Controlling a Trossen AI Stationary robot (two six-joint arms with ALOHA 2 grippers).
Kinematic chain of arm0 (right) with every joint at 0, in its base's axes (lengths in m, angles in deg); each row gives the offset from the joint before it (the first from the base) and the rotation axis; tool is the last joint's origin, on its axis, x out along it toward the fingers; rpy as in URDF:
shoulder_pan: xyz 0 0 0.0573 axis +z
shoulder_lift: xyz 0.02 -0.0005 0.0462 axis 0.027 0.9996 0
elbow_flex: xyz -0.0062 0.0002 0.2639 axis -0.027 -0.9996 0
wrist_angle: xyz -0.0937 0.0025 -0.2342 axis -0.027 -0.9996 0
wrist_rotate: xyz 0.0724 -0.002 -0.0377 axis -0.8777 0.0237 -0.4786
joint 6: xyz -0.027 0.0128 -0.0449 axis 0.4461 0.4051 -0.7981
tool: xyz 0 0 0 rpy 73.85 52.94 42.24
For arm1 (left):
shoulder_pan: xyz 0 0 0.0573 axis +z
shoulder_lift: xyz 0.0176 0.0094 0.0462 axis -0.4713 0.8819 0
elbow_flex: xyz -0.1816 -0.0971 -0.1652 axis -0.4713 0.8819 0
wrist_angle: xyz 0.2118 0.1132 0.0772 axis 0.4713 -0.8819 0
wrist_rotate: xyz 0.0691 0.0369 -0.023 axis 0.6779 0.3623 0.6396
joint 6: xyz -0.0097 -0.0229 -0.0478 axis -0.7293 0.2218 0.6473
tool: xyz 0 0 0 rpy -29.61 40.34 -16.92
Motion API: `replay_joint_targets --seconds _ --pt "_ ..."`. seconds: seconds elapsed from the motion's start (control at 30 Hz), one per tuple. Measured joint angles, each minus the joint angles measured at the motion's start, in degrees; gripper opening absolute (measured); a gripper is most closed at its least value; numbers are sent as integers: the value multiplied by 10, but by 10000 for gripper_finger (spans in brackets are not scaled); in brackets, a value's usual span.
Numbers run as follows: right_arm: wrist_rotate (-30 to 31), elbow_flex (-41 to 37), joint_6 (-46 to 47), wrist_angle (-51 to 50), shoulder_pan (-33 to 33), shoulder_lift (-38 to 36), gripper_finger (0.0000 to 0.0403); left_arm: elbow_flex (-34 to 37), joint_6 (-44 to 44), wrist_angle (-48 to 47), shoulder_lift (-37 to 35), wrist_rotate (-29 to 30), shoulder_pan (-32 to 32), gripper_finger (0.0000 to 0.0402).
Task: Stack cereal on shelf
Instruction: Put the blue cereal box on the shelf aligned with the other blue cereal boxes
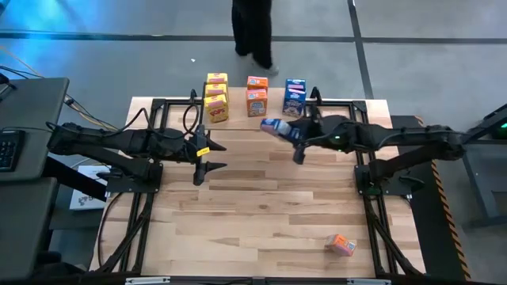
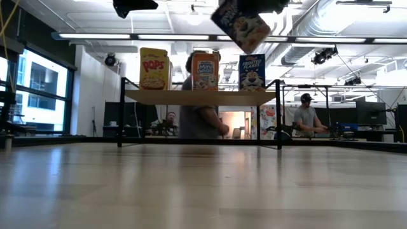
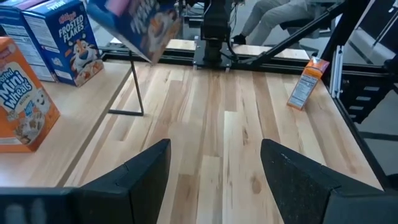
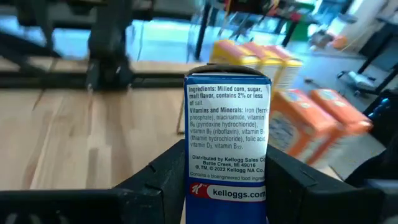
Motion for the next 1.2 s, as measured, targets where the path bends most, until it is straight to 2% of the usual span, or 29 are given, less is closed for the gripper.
replay_joint_targets --seconds 0.13,0.37,0.67,0.77,1.1,1.2 --pt "-18 -106 -1 101 -19 -77 158 0 1 0 0 0 0 241" --pt "-111 -254 -1 281 -64 -163 158 0 1 2 0 0 0 241" --pt "-161 -417 4 573 -133 -149 158 0 1 24 0 0 0 241" --pt "-200 -439 13 652 -155 -127 158 0 1 26 0 0 0 241" --pt "-272 -419 11 708 -216 -26 158 0 -4 26 0 58 8 241" --pt "-314 -419 30 734 -242 -8 158 0 -4 26 0 58 19 241"
